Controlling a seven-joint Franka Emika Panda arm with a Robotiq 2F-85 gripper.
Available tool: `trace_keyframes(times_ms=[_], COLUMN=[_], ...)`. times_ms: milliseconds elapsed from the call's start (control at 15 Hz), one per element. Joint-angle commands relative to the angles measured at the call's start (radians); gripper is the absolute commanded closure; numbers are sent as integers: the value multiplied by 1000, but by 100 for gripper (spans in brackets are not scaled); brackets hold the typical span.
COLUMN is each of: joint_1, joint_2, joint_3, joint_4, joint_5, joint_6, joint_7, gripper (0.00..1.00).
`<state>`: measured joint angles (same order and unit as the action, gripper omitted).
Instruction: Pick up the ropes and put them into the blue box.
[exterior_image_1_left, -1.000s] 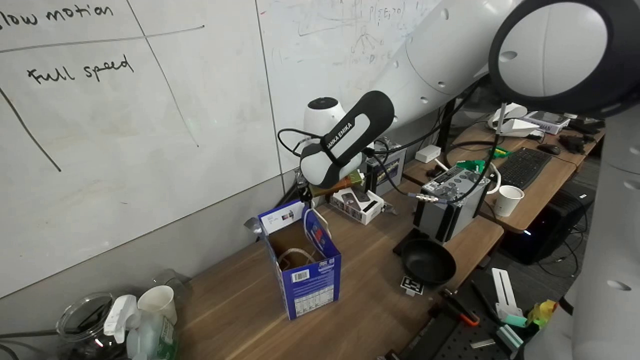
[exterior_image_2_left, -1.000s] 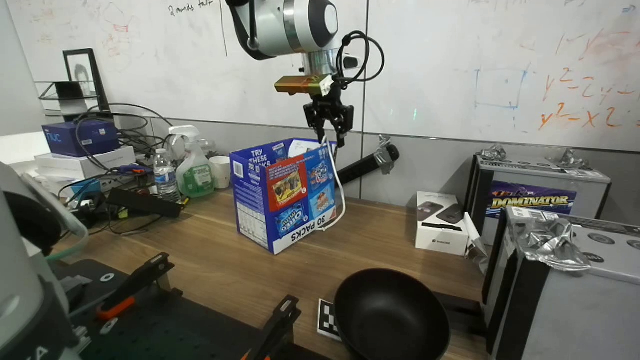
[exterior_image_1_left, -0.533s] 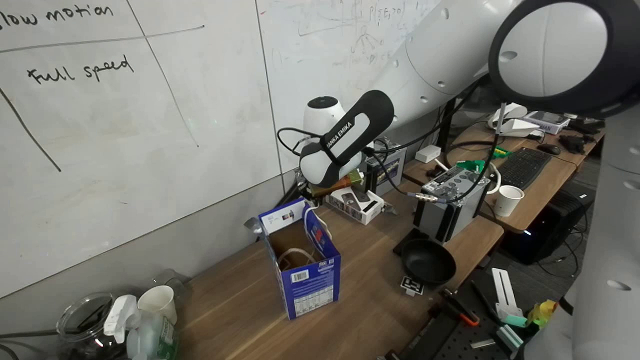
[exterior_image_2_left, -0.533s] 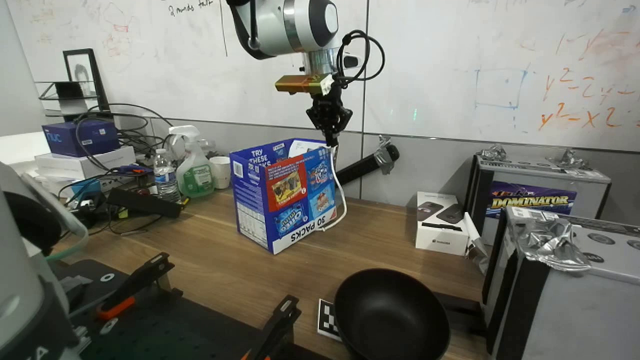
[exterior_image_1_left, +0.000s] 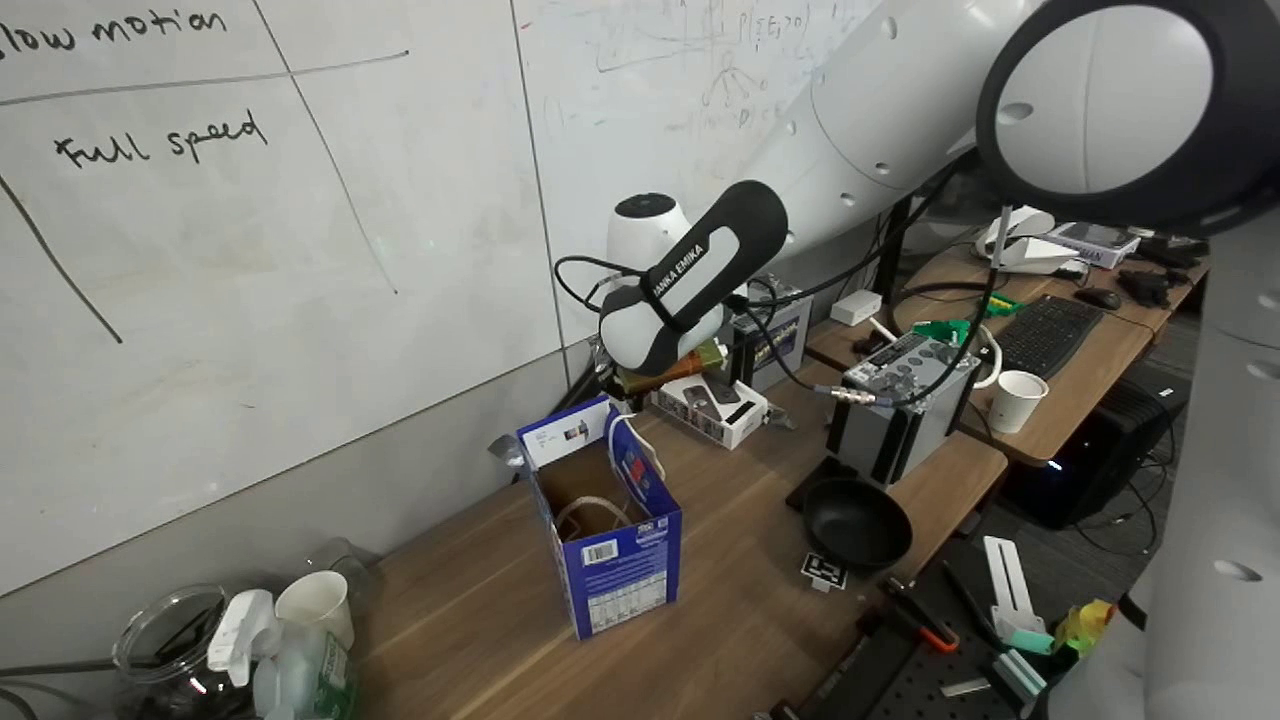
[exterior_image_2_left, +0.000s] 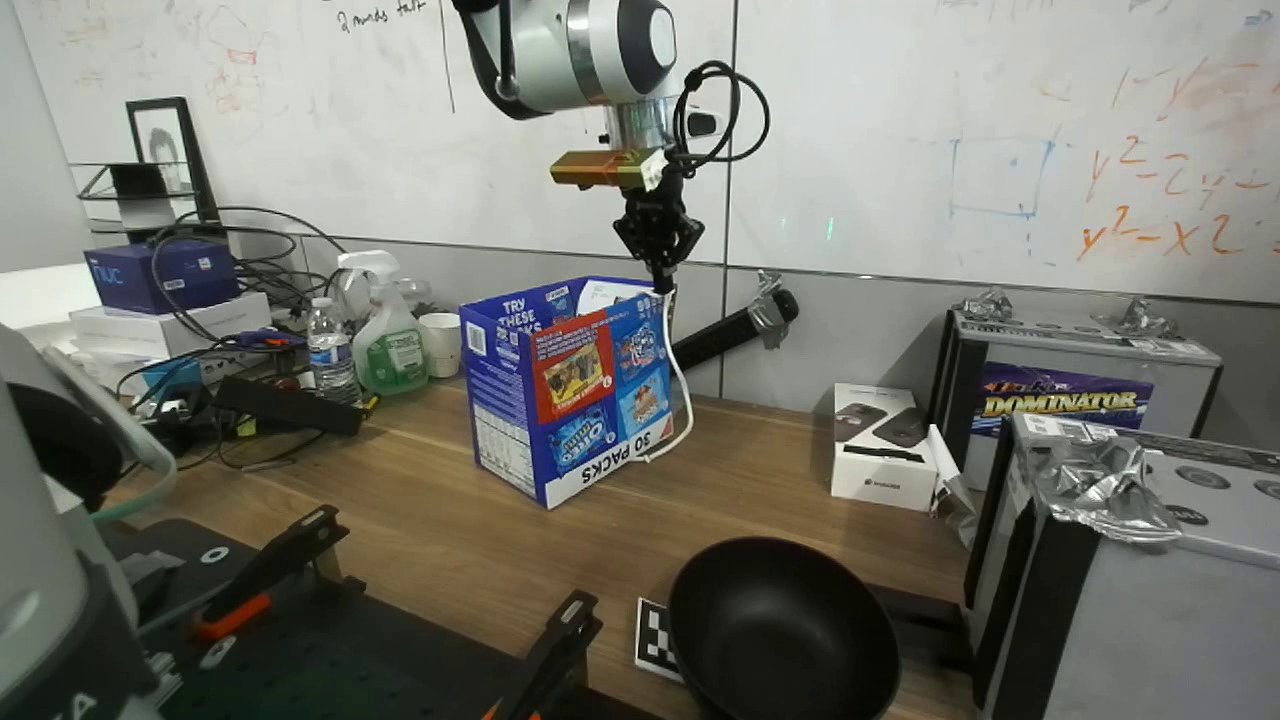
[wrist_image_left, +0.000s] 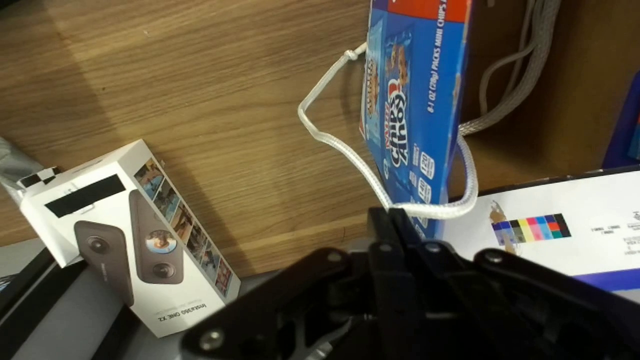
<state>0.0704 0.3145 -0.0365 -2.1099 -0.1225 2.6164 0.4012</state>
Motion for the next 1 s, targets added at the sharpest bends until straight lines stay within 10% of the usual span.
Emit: trace_keyframes(times_ms=[0, 933], joint_1=[11, 176], joint_2=[-9, -216], joint_3=[-6, 42], joint_4=[20, 43], joint_5=[17, -165], joint_6=[-4, -110], joint_7=[-25, 117], gripper=[99, 99])
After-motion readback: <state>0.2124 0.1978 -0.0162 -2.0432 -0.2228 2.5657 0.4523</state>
